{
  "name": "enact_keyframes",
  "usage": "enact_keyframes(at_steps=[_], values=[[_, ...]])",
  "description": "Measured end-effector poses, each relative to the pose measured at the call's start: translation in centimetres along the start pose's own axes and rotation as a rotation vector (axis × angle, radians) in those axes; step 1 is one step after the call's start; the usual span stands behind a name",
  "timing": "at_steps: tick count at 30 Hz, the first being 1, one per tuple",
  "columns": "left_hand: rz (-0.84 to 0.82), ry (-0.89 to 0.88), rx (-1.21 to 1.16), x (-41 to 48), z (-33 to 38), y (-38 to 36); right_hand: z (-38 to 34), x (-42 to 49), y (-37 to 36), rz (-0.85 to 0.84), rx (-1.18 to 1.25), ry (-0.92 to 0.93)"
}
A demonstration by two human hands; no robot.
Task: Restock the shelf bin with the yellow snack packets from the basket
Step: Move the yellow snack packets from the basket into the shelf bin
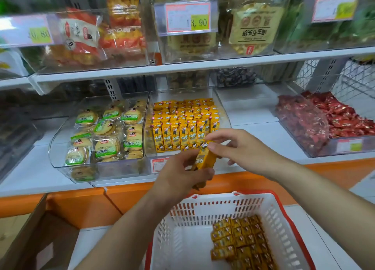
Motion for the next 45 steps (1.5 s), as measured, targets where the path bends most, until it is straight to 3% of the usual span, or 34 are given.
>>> enact_keyframes(at_steps=[5,12,16,21,24,28,33,38,41,45], values=[[0.115,-0.087,0.053,-1.1,0.8,0.1,1.6,-1.1,1.1,-0.014,0.245,-0.117],[0.205,-0.198,0.005,-2.0,2.0,0.0,1.1,-1.9,1.1,-0.061,0.427,-0.089],[0.214,-0.214,0.042,-2.1,2.5,-0.2,1.1,-1.8,1.6,-0.005,0.389,-0.050],[0.260,-0.119,-0.214,-1.3,2.3,-0.2,1.4,-2.1,0.8,-0.198,0.313,-0.079],[0.223,-0.084,-0.258,-0.8,2.4,-0.8,1.5,-1.8,0.9,-0.183,0.179,-0.064],[0.172,-0.138,-0.109,0.4,2.8,-1.6,1.5,-0.4,2.6,0.019,0.322,-0.049],[0.114,-0.231,0.058,2.3,3.7,-2.2,1.6,0.8,2.5,0.035,0.137,0.107],[0.193,-0.274,0.271,7.4,5.0,-0.8,3.5,2.3,5.3,0.299,0.169,0.097],[0.339,-0.317,0.589,11.6,5.1,1.2,4.8,3.0,6.7,0.403,0.134,0.114],[0.237,-0.328,1.151,17.7,2.6,1.3,5.4,4.4,7.0,0.374,-0.034,0.181]])
Point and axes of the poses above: each hand's wrist, its own x-axis towards the middle knuckle, its own y-axis out of the back of the hand, z = x × y, the point moved 5 cm from there along x, towards the middle knuckle, and after that the axes turned 4 degrees about z, right-handed, at the moved point
